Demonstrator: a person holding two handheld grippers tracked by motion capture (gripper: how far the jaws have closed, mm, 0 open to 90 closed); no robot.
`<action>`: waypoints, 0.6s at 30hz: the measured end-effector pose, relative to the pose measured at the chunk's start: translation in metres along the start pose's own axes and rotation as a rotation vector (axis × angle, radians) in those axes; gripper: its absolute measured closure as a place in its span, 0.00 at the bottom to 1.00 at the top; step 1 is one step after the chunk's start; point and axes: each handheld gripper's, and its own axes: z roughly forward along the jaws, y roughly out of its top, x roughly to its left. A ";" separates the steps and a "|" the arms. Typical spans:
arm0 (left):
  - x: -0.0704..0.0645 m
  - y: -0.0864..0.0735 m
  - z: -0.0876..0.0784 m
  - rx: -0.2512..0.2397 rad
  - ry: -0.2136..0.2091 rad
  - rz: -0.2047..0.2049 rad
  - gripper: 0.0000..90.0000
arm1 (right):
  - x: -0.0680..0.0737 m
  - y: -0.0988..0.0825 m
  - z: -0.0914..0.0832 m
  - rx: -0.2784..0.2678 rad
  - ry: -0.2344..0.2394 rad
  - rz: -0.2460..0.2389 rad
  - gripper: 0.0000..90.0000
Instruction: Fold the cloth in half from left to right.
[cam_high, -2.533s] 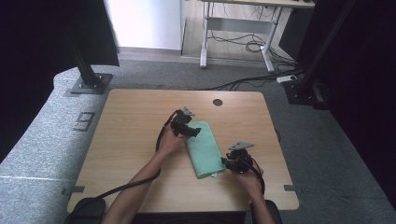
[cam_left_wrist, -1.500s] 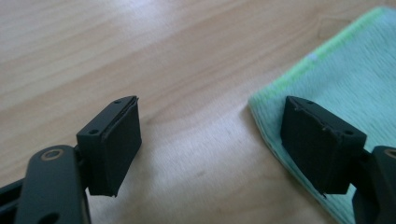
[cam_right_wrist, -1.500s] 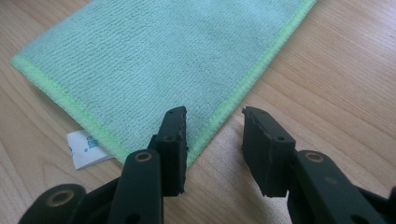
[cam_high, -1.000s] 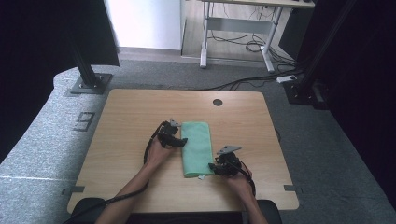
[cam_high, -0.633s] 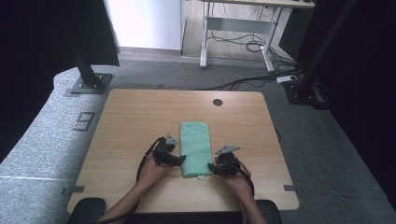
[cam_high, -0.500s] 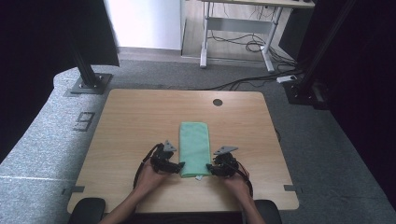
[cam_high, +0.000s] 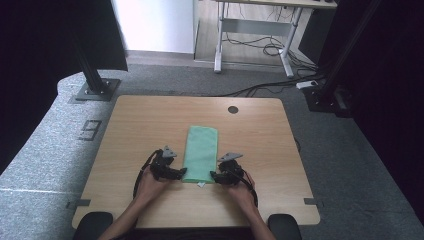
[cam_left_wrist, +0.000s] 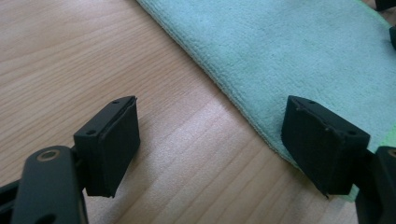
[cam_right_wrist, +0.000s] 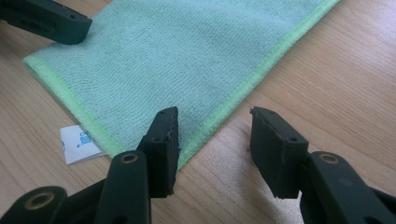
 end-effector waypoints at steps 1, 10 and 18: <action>-0.001 0.000 -0.001 -0.001 0.004 0.007 0.22 | 0.000 -0.001 0.000 -0.003 -0.002 0.003 0.57; -0.020 -0.002 -0.006 0.015 -0.007 0.072 0.22 | -0.001 -0.003 -0.002 -0.014 -0.007 0.009 0.57; -0.017 -0.005 -0.033 -0.048 -0.044 0.045 0.20 | -0.013 -0.006 -0.020 -0.039 -0.009 0.017 0.45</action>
